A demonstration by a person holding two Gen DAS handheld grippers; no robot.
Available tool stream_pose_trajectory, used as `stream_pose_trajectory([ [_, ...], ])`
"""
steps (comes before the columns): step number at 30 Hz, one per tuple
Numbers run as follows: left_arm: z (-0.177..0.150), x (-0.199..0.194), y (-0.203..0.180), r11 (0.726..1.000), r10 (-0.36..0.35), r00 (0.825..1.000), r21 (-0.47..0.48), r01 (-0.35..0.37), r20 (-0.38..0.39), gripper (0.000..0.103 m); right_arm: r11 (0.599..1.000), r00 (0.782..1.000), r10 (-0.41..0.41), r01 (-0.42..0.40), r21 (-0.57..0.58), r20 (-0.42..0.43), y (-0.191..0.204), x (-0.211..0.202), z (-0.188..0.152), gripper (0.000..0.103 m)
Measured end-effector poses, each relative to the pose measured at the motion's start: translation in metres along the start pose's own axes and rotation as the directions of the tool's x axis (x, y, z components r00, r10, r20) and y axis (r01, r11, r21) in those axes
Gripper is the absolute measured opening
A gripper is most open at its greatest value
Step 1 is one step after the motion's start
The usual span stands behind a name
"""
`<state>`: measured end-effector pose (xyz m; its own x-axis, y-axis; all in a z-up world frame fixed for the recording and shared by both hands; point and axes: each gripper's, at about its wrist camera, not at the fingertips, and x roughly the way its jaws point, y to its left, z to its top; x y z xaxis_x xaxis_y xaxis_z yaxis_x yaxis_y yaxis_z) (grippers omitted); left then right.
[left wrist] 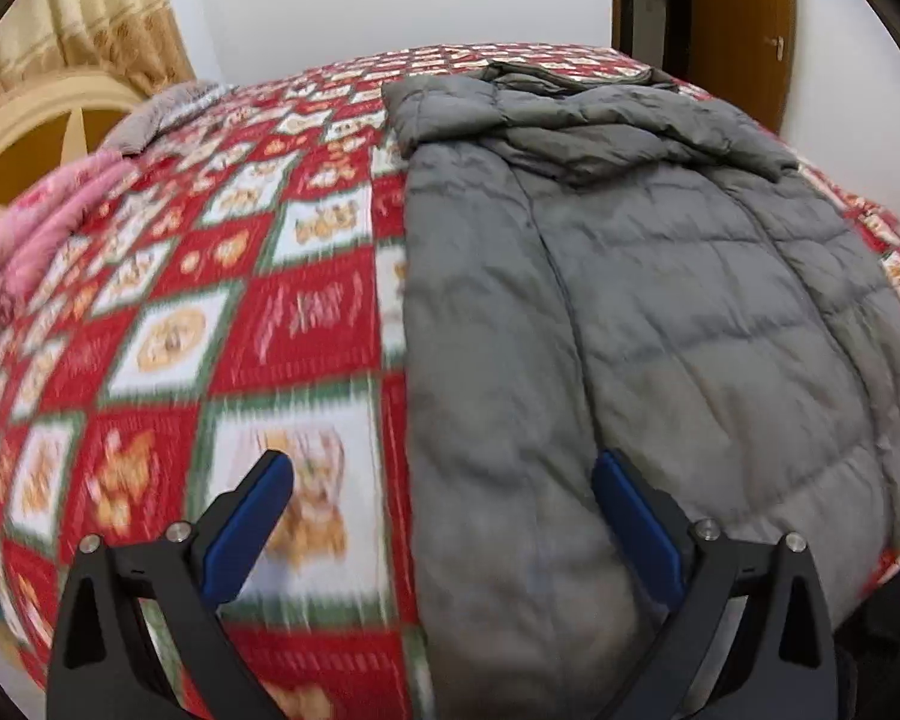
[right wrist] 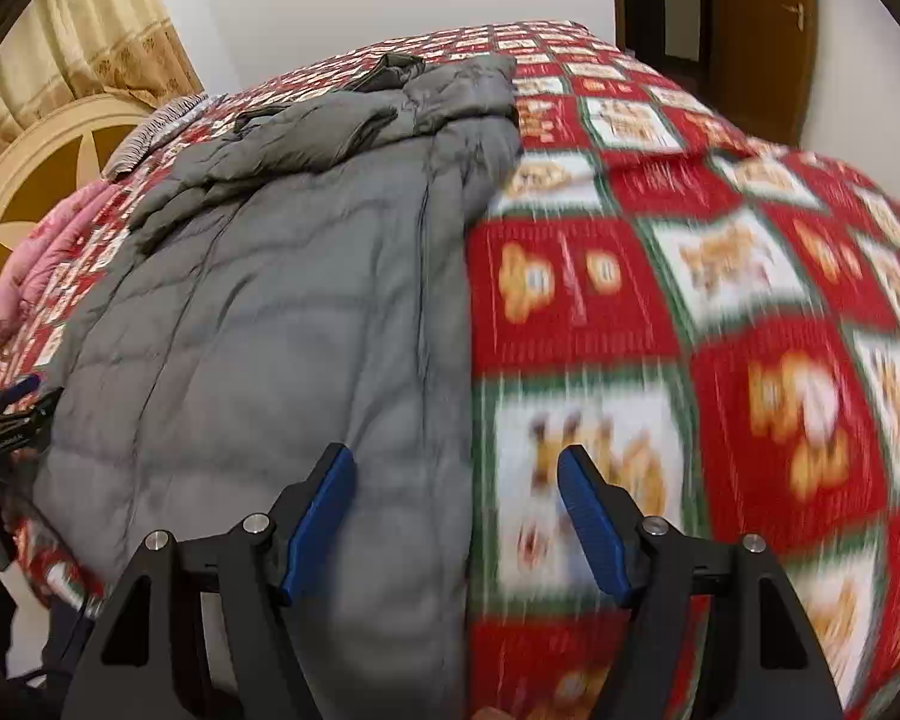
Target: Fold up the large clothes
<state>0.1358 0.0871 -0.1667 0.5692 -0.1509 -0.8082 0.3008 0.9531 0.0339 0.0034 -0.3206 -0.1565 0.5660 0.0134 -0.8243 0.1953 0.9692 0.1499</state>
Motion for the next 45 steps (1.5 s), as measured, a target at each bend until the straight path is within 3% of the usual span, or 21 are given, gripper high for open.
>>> stream_pose_trajectory([
  [2,-0.007,0.0,0.003,0.999,-0.035,0.999,-0.016,0.035,-0.005,0.098,0.999,1.0,0.03,-0.03,0.024,-0.001,0.0,-0.005,-0.014,0.067],
  [3,-0.008,0.0,0.005,0.997,-0.07,0.998,-0.032,0.07,-0.001,0.088,0.998,0.999,0.054,-0.054,0.028,-0.003,0.002,-0.006,-0.02,0.059],
  [4,-0.01,-0.003,0.005,0.995,-0.097,0.995,-0.035,0.098,0.012,0.082,0.997,0.997,0.078,-0.078,0.029,-0.008,0.003,-0.005,-0.023,0.036],
  [5,-0.011,-0.004,0.004,0.994,-0.106,0.994,-0.025,0.107,0.02,0.065,0.992,0.993,0.118,-0.117,0.039,-0.019,0.004,-0.004,-0.026,0.026],
  [6,-0.009,-0.006,0.0,0.991,-0.13,0.991,0.003,0.13,0.022,0.033,0.989,0.99,0.14,-0.139,0.048,-0.019,0.006,-0.005,-0.028,0.022],
  [8,-0.01,-0.01,-0.004,0.978,-0.208,0.978,0.004,0.208,0.013,0.015,0.986,0.986,0.165,-0.165,0.017,-0.012,0.017,-0.009,-0.028,0.009],
  [11,-0.009,-0.029,-0.008,0.984,-0.179,0.982,0.03,0.177,0.064,0.01,0.984,0.984,0.177,-0.177,-0.015,0.019,0.03,-0.022,-0.026,0.006],
  [14,-0.005,-0.063,-0.002,0.975,-0.224,0.965,0.033,0.221,0.133,0.009,0.981,0.978,0.193,-0.192,-0.027,0.076,0.033,-0.05,-0.021,0.005],
  [16,-0.001,-0.092,0.005,0.964,-0.266,0.947,0.037,0.264,0.177,0.009,0.978,0.971,0.209,-0.207,-0.029,0.114,0.03,-0.071,-0.017,0.005],
  [19,0.006,-0.147,0.017,0.939,-0.342,0.901,0.055,0.34,0.268,0.009,0.97,0.952,0.242,-0.239,-0.039,0.189,0.024,-0.117,-0.013,0.004],
  [23,0.014,-0.198,0.029,0.918,-0.391,0.847,0.083,0.388,0.361,0.009,0.96,0.912,0.28,-0.273,-0.067,0.299,0.02,-0.182,-0.006,0.004],
  [25,0.025,-0.202,0.028,0.917,-0.395,0.842,0.105,0.384,0.369,0.009,0.95,0.88,0.309,-0.302,-0.079,0.361,0.018,-0.211,0.001,0.004],
  [29,0.064,-0.165,0.024,0.943,-0.332,0.873,0.115,0.312,0.357,0.009,0.951,0.857,0.306,-0.293,-0.096,0.414,0.024,-0.217,0.036,0.004],
  [31,0.09,-0.13,0.019,0.965,-0.26,0.904,0.111,0.236,0.34,0.01,0.954,0.862,0.293,-0.291,-0.069,0.414,0.024,-0.199,0.059,0.004],
  [36,0.143,-0.057,0.022,0.985,-0.174,0.93,0.052,0.166,0.325,0.022,0.967,0.889,0.23,-0.254,0.009,0.395,0.024,-0.135,0.128,0.004],
  [37,0.15,-0.049,0.025,0.99,-0.141,0.934,0.028,0.14,0.33,0.04,0.97,0.895,0.218,-0.244,0.018,0.388,0.024,-0.12,0.143,0.004],
  [38,0.156,-0.042,0.028,0.996,-0.079,0.939,-0.005,0.085,0.334,0.075,0.972,0.905,0.206,-0.234,0.032,0.374,0.024,-0.105,0.157,0.004],
  [40,0.164,-0.038,0.039,0.996,0.003,0.923,-0.079,0.029,0.385,0.103,0.971,0.919,0.201,-0.234,0.057,0.338,0.021,-0.079,0.18,0.004],
  [41,0.166,-0.038,0.043,0.994,-0.006,0.914,-0.096,0.049,0.407,0.103,0.972,0.926,0.194,-0.225,0.061,0.324,0.02,-0.065,0.19,0.004],
  [43,0.176,-0.03,0.051,0.988,-0.001,0.92,-0.139,0.06,0.392,0.103,0.976,0.939,0.174,-0.204,0.074,0.296,0.017,-0.039,0.208,0.004],
  [45,0.182,-0.022,0.05,0.984,0.081,0.919,-0.176,-0.013,0.385,0.103,0.976,0.948,0.169,-0.199,0.089,0.269,0.014,-0.011,0.224,0.005],
])
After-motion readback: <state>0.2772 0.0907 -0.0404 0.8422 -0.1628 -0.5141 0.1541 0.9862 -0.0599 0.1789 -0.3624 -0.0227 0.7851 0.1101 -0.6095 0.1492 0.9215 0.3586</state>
